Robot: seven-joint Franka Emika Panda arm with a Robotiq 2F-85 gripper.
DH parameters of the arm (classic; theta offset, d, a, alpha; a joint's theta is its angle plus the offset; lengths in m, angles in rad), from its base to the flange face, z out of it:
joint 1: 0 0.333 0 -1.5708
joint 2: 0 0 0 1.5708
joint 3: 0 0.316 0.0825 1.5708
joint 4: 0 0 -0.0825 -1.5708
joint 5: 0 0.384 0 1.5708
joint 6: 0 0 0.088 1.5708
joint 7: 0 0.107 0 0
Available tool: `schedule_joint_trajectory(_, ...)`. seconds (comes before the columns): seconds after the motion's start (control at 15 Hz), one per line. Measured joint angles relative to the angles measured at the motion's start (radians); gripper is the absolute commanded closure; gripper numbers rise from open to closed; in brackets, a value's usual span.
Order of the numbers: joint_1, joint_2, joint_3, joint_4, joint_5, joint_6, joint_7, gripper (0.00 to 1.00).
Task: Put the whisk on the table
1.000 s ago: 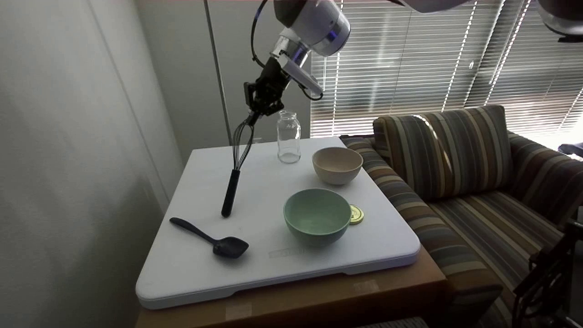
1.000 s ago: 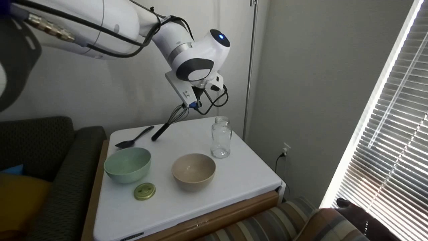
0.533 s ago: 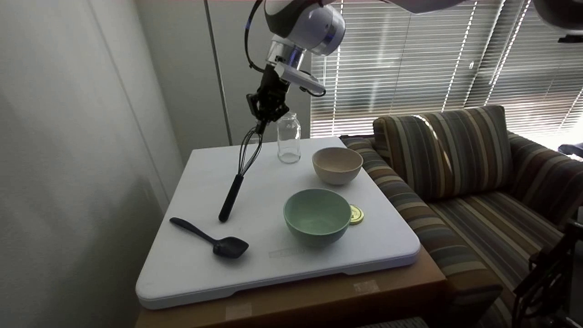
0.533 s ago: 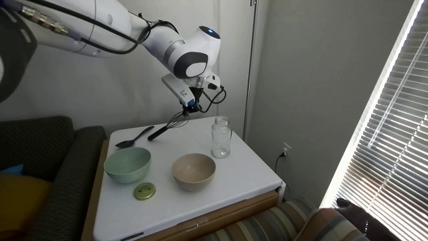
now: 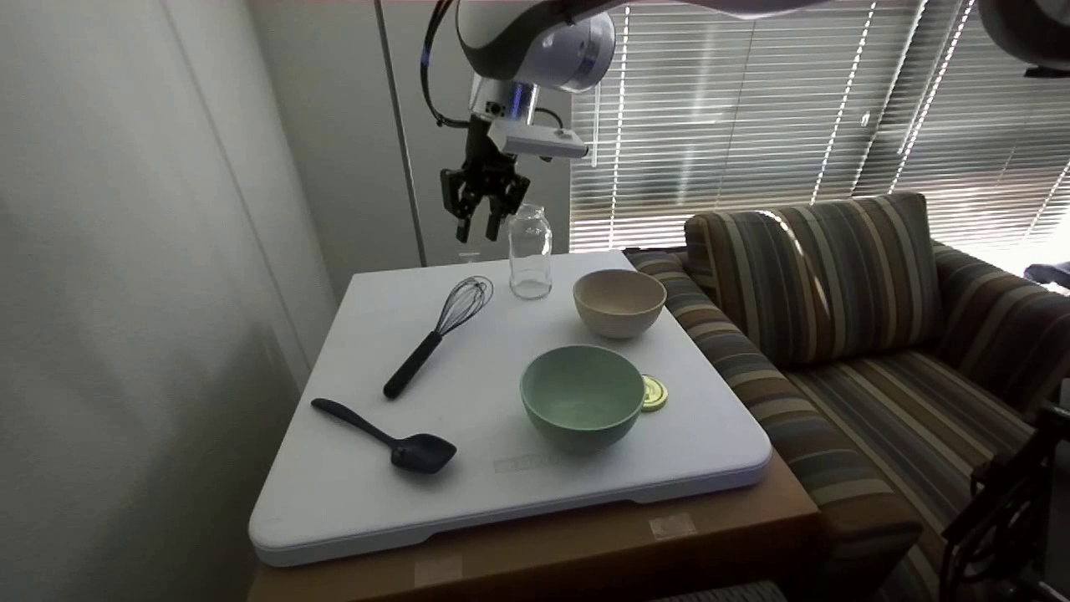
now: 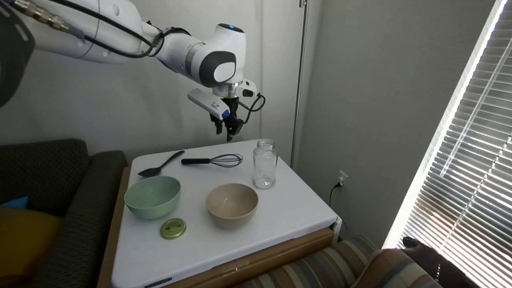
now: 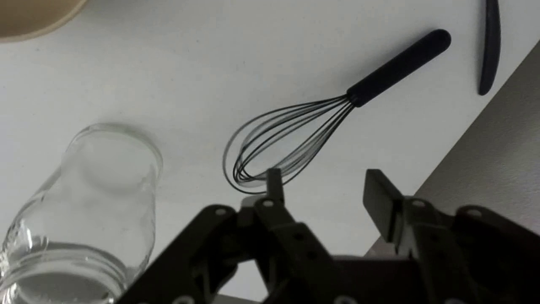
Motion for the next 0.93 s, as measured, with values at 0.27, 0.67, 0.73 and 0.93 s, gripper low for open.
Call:
schedule_joint_trajectory(0.27, 0.022, -0.011, -0.017, 0.056, -0.024, 0.057, -0.001, 0.00)
schedule_joint_trajectory(0.67, 0.055, -0.096, -0.040, 0.088, -0.064, 0.068, -0.001, 0.00)
schedule_joint_trajectory(0.73, 0.061, -0.114, -0.045, 0.089, -0.068, 0.068, 0.003, 0.00)
schedule_joint_trajectory(0.93, 0.068, -0.141, -0.052, 0.089, -0.070, 0.065, 0.010, 0.00)
